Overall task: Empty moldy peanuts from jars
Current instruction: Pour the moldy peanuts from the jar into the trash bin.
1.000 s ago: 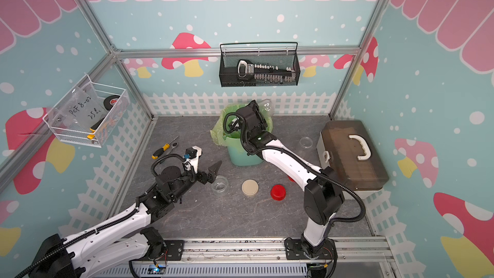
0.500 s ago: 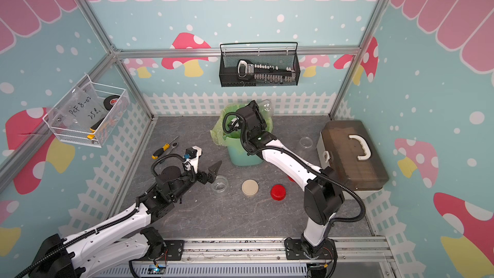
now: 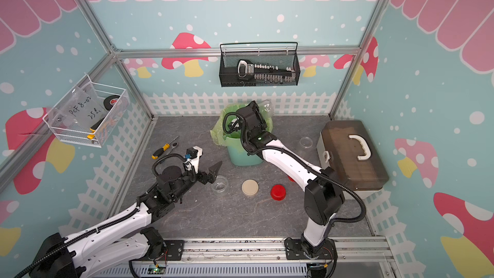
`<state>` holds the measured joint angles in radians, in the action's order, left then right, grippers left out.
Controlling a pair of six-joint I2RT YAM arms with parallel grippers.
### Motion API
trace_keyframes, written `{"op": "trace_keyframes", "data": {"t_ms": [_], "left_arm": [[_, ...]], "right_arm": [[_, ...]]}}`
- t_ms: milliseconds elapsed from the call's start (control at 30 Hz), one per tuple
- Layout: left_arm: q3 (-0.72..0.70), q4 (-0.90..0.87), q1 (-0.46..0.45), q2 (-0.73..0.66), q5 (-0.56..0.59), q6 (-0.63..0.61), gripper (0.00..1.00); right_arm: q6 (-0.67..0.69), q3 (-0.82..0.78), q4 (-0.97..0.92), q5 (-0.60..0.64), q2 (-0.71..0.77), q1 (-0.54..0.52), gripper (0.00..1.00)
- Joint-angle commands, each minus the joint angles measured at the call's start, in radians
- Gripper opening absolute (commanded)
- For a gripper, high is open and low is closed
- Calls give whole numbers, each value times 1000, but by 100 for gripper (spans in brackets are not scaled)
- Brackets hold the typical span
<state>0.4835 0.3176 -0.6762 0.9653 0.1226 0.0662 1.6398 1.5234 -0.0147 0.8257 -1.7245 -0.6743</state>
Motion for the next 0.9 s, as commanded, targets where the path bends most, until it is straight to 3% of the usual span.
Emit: {"op": "trace_keyframes", "data": {"t_ms": [0, 867], "left_arm": [[33, -2, 2, 7, -10, -17, 99], [42, 1, 3, 21, -15, -13, 99]], "right_arm": [[52, 17, 15, 2, 38, -5, 38], [45, 34, 3, 3, 39, -22, 38]]}}
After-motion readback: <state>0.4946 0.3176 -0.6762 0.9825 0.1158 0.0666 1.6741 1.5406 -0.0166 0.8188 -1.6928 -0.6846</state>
